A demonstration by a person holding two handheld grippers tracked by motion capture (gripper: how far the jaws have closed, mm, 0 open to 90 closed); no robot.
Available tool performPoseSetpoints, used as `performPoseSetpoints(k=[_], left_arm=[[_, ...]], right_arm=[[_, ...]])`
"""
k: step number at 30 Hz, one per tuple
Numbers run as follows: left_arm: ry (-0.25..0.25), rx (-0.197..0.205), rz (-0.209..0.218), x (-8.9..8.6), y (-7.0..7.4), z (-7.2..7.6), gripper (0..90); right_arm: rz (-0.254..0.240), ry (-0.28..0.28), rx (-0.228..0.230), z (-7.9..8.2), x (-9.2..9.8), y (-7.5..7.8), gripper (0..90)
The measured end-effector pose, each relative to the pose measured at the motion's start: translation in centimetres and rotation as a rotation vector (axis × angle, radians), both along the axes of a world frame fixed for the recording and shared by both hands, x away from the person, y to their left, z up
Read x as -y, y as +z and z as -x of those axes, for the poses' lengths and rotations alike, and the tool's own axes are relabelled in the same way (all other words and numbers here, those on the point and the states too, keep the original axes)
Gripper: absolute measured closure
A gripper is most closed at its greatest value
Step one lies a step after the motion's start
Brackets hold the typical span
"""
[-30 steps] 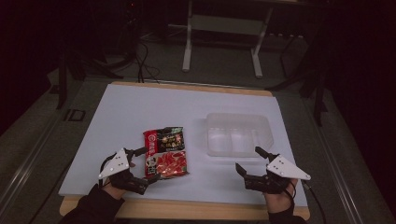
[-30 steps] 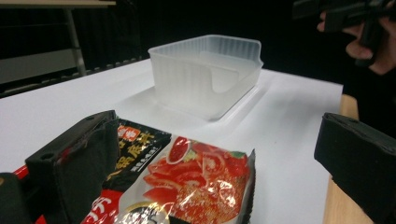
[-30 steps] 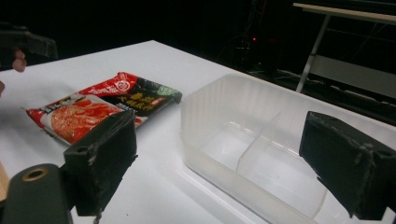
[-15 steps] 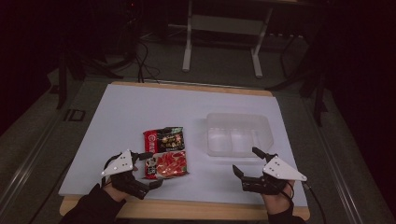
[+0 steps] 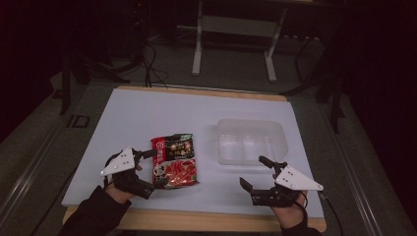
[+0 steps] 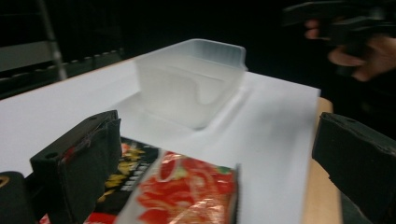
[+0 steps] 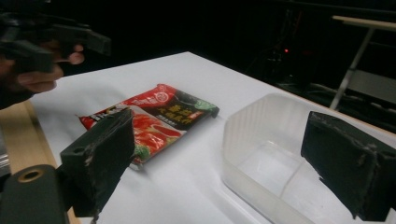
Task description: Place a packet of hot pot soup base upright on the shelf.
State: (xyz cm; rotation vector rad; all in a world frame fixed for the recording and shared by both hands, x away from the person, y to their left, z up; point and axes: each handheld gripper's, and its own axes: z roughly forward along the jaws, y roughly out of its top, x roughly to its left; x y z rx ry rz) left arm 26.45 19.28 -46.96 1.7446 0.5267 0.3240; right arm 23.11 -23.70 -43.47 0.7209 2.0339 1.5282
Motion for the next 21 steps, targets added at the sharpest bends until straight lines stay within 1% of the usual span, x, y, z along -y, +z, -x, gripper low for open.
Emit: performPoseSetpoints(k=[1, 2, 3, 4, 5, 6, 7, 8, 9, 10, 11, 13, 14, 16, 18, 19, 21], left_arm=[[0.004, -0.008, 0.004, -0.1, 0.0, -0.3, 2.1], [0.019, -0.012, 0.001, -0.4, 0.2, -1.0, 2.1], [0.027, -0.015, 0.003, -0.5, 0.3, -1.3, 2.1], [0.027, -0.015, 0.003, -0.5, 0.3, -1.3, 2.3], [0.035, -0.019, 0.002, -0.7, 0.4, -1.6, 4.3], [0.039, -0.021, -0.002, -0.8, 0.4, -1.9, 4.3], [0.048, -0.023, -0.009, -0.9, 0.5, -2.2, 4.8], [0.059, -0.032, -0.026, -1.0, 0.5, -2.8, 4.9], [0.059, -0.032, -0.026, -1.0, 0.5, -2.8, 5.0], [0.066, -0.041, -0.046, -1.1, 0.5, -3.4, 5.5], [0.066, -0.041, -0.046, -1.1, 0.5, -3.4, 5.6], [0.074, -0.053, -0.071, -1.1, 0.4, -4.1, 6.2], [0.091, -0.049, -0.087, -1.2, 0.3, -4.3, 7.2], [0.104, -0.048, -0.089, -1.3, 0.1, -4.8, 8.6], [0.128, -0.045, -0.086, -1.5, -0.2, -5.2, 12.8], [0.134, -0.054, -0.083, -1.7, -0.3, -5.6, 14.8], [0.151, -0.073, -0.079, -1.8, -0.7, -6.3, 15.3]], right_arm=[[0.002, 0.012, 0.014, 0.2, -0.2, 0.1, 9.9], [0.003, 0.005, 0.021, 0.3, -0.3, 0.2, 9.9], [0.005, 0.015, 0.024, 0.4, -0.4, 0.3, 9.9], [0.010, 0.014, 0.027, 0.4, -0.4, 0.3, 9.9], [0.011, 0.013, 0.027, 0.4, -0.5, 0.3, 9.9], [0.011, 0.013, 0.027, 0.4, -0.5, 0.3, 9.9], [0.006, 0.016, 0.023, 0.4, -0.6, 0.3, 9.9], [0.012, 0.010, 0.022, 0.4, -0.7, 0.4, 9.9], [0.012, 0.010, 0.022, 0.4, -0.7, 0.4, 9.9], [0.006, 0.010, 0.020, 0.5, -0.6, 0.4, 9.9], [0.006, 0.010, 0.020, 0.5, -0.6, 0.4, 9.9], [0.005, 0.010, 0.023, 0.5, -0.6, 0.5, 9.9], [0.003, 0.006, 0.026, 0.5, -0.5, 0.5, 9.9], [0.014, -0.002, 0.024, 0.4, -0.6, 0.5, 9.9], [0.020, -0.009, 0.028, 0.4, -0.6, 0.4, 9.9], [0.022, -0.002, 0.025, 0.4, -0.6, 0.4, 10.0], [0.021, -0.006, 0.039, 0.6, -0.7, 0.6, 9.9]])
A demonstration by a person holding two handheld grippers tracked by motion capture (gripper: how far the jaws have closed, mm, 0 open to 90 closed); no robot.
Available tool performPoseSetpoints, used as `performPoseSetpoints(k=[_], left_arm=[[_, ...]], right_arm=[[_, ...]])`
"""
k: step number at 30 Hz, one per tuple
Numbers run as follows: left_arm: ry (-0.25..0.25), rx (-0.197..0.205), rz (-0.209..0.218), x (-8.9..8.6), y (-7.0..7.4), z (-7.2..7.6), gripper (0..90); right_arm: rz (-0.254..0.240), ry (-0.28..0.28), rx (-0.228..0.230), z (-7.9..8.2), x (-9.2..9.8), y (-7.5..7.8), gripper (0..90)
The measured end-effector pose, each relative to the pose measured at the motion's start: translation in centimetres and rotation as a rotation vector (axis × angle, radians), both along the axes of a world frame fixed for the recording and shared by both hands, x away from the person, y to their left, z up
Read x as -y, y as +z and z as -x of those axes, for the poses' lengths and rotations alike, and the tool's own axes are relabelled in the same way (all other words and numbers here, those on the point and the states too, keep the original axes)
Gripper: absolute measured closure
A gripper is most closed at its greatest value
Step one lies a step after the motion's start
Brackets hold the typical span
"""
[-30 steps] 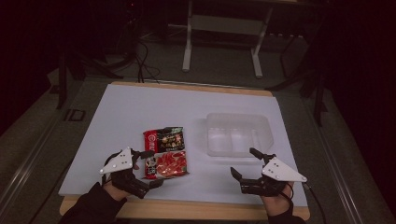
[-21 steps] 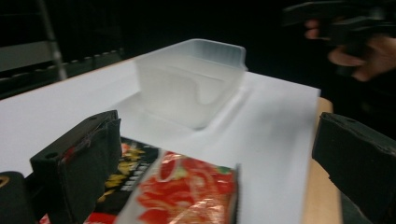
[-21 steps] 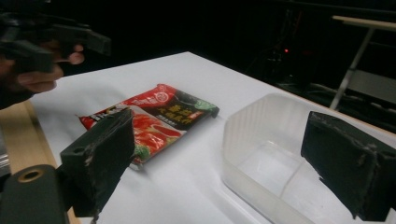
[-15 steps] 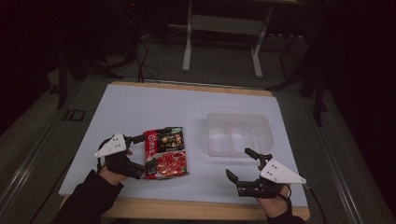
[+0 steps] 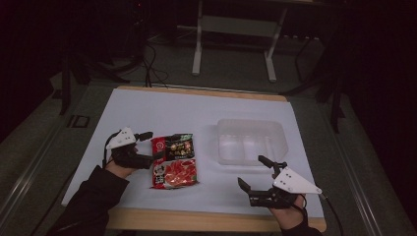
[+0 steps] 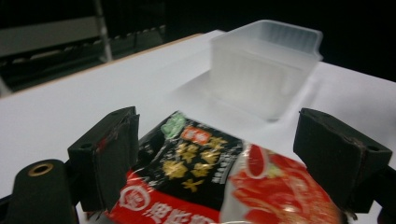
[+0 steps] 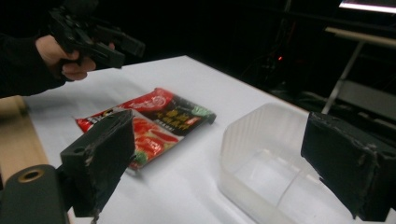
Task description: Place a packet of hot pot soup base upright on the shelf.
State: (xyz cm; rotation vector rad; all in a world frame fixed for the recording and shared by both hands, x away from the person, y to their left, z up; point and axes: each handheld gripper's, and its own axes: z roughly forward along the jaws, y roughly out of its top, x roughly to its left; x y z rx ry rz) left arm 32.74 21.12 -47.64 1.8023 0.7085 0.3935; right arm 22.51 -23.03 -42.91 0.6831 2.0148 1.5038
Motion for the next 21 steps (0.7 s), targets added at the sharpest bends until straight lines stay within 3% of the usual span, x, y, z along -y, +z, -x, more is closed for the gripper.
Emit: performPoseSetpoints(k=[10, 13, 19, 21], left_arm=[[0.083, -0.077, -0.097, -0.4, -2.4, -3.4, 31.9], [0.102, -0.107, -0.092, -0.7, -3.1, -4.4, 38.0], [0.120, -0.174, -0.084, -0.9, -4.3, -6.2, 38.6], [0.139, -0.189, -0.106, -0.9, -4.8, -6.7, 38.8]], right_arm=[[-0.008, -0.001, -0.020, -0.2, 0.0, -0.1, 10.3], [-0.005, 0.002, -0.021, -0.1, -0.1, -0.2, 10.3], [-0.007, 0.002, -0.030, -0.2, -0.1, -0.2, 10.4], [-0.002, 0.003, -0.025, -0.2, -0.1, -0.3, 12.7]])
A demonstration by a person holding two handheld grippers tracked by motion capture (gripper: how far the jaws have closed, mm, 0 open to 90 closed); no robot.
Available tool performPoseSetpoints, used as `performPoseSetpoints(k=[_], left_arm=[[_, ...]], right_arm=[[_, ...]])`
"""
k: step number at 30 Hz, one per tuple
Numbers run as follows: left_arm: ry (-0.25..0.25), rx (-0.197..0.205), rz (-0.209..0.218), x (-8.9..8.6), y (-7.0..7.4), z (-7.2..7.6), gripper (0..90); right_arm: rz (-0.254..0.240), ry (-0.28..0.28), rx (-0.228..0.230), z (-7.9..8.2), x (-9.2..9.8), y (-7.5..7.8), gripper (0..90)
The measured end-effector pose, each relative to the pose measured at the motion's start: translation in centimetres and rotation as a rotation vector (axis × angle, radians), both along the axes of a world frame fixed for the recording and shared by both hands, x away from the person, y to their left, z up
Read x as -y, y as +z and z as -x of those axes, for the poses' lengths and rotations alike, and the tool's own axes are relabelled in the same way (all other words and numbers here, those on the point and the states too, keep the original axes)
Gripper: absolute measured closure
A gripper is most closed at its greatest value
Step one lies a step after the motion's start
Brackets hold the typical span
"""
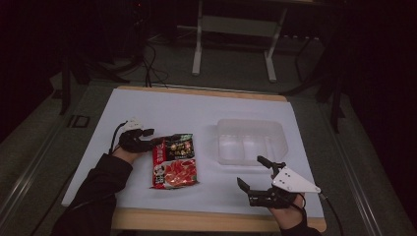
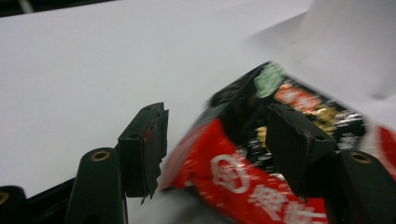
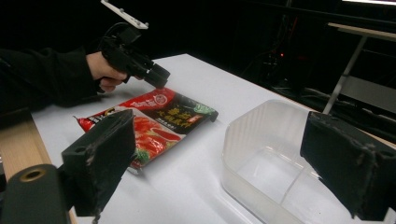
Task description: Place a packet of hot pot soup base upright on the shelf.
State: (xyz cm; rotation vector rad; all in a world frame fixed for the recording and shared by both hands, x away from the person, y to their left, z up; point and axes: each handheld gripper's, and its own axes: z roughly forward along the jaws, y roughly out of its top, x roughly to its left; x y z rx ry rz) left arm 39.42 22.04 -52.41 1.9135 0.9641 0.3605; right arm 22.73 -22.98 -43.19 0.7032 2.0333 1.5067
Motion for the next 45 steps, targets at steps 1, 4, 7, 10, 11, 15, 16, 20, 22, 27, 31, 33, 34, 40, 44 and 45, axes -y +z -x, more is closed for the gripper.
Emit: performPoseSetpoints(k=[1, 4, 7, 10, 11, 15, 16, 20, 22, 27, 31, 33, 34, 40, 44, 45], left_arm=[[-0.002, -0.014, 0.002, -0.1, -0.2, -0.2, 39.9], [-0.010, -0.043, 0.000, 0.0, -0.8, -0.4, 42.5], [-0.014, -0.070, -0.007, 0.1, -1.2, -0.6, 45.8], [-0.022, -0.106, -0.018, 0.3, -1.6, -0.9, 47.2], [-0.021, -0.107, -0.027, 0.4, -1.6, -0.9, 47.2], [-0.048, -0.105, -0.075, 1.0, -1.6, -0.7, 57.1], [-0.048, -0.105, -0.075, 1.0, -1.6, -0.7, 60.4], [-0.039, -0.122, -0.072, 1.0, -1.6, -0.6, 74.9], [-0.035, -0.102, -0.093, 1.2, -1.5, -0.3, 78.6], [-0.022, -0.076, -0.118, 1.5, -1.0, 0.0, 83.6], [-0.023, -0.063, -0.108, 1.5, -0.6, 0.2, 85.3], [-0.031, -0.055, -0.104, 1.5, -0.2, 0.3, 85.6], [-0.030, -0.053, -0.100, 1.5, 0.0, 0.3, 85.7], [-0.051, 0.002, -0.089, 1.7, 2.0, 1.1, 86.2], [-0.078, 0.043, -0.101, 2.2, 3.6, 1.7, 86.5], [-0.081, 0.051, -0.101, 2.2, 3.9, 1.8, 86.6]], right_arm=[[-0.003, 0.001, 0.003, 0.0, 0.0, -0.1, 12.8], [0.010, 0.004, -0.002, -0.1, -0.1, -0.2, 12.8], [0.011, 0.006, -0.006, -0.1, -0.2, -0.3, 12.8], [0.008, 0.007, -0.012, -0.1, -0.1, -0.3, 12.8], [0.008, 0.007, -0.012, -0.1, -0.1, -0.3, 12.8], [0.009, 0.007, -0.015, -0.2, -0.1, -0.3, 12.9], [0.009, 0.006, -0.016, -0.2, -0.1, -0.3, 13.3], [0.010, 0.004, -0.023, -0.3, -0.1, -0.3, 13.4], [0.009, 0.001, -0.025, -0.3, -0.1, -0.3, 13.5], [0.005, -0.002, -0.030, -0.4, 0.0, -0.4, 13.9], [0.000, -0.010, -0.033, -0.5, 0.1, -0.4, 14.1], [-0.003, -0.011, -0.034, -0.5, 0.2, -0.4, 14.1], [-0.005, -0.015, -0.037, -0.6, 0.2, -0.4, 14.2], [0.003, -0.024, -0.040, -0.7, 0.3, -0.4, 14.8], [-0.008, -0.036, -0.043, -0.8, 0.4, -0.4, 14.8], [-0.011, -0.037, -0.043, -0.7, 0.5, -0.3, 14.8]])
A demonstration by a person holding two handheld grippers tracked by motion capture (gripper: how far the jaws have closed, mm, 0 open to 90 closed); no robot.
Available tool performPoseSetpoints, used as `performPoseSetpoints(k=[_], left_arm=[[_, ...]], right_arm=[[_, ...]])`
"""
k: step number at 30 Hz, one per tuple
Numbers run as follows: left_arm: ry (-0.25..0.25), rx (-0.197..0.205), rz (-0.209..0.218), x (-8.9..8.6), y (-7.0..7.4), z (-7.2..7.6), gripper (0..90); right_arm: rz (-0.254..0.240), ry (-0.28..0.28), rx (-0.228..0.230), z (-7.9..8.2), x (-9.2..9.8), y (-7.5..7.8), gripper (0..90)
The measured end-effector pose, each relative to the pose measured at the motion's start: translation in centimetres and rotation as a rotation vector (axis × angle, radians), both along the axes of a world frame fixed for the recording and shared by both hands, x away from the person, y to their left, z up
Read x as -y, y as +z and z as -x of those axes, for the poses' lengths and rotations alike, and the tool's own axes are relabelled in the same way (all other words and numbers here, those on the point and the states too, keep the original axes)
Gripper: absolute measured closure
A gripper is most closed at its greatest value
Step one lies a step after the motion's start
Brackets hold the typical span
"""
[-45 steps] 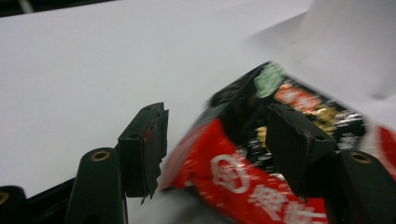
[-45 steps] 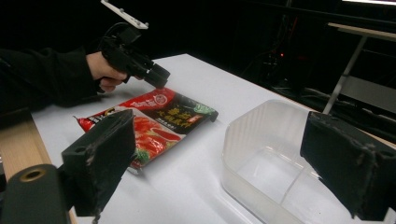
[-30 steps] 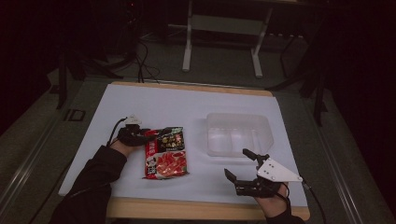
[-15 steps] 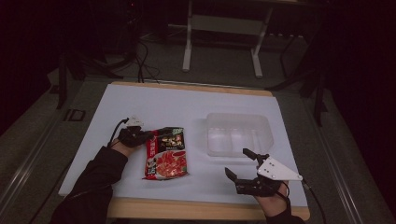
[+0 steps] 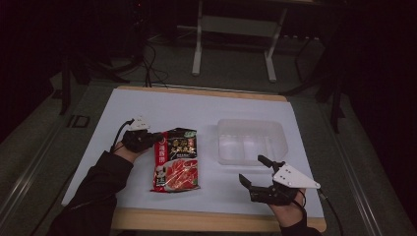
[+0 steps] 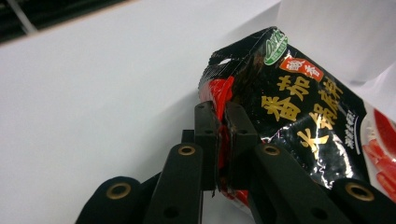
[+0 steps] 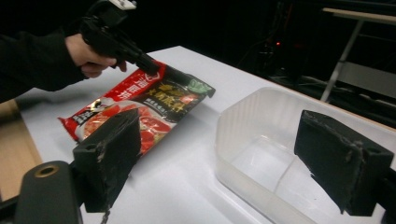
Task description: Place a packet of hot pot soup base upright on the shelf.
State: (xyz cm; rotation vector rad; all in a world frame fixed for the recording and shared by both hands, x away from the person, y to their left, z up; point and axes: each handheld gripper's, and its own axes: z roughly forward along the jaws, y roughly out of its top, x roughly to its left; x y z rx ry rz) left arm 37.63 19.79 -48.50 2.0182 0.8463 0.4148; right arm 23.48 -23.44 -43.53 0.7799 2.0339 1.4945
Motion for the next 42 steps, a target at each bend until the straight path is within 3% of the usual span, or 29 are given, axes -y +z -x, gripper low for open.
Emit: performPoseSetpoints(k=[6, 18, 35, 42], left_arm=[[-0.029, 0.049, 0.036, 0.4, 1.8, 1.1, 86.6], [-0.092, 0.158, 0.045, 1.7, 5.0, 3.9, 87.0], [-0.154, 0.228, 0.131, 1.7, 7.9, 6.0, 86.9], [-0.215, 0.227, 0.177, 2.0, 9.1, 6.5, 86.9]], right_arm=[[-0.009, -0.008, -0.002, 0.0, 0.1, 0.1, 14.9], [-0.016, -0.027, 0.012, 0.2, 0.4, 0.5, 14.9], [-0.045, -0.050, 0.021, 0.1, 1.3, 1.5, 16.0], [-0.036, -0.030, 0.039, -0.1, 0.7, 2.7, 16.8]])
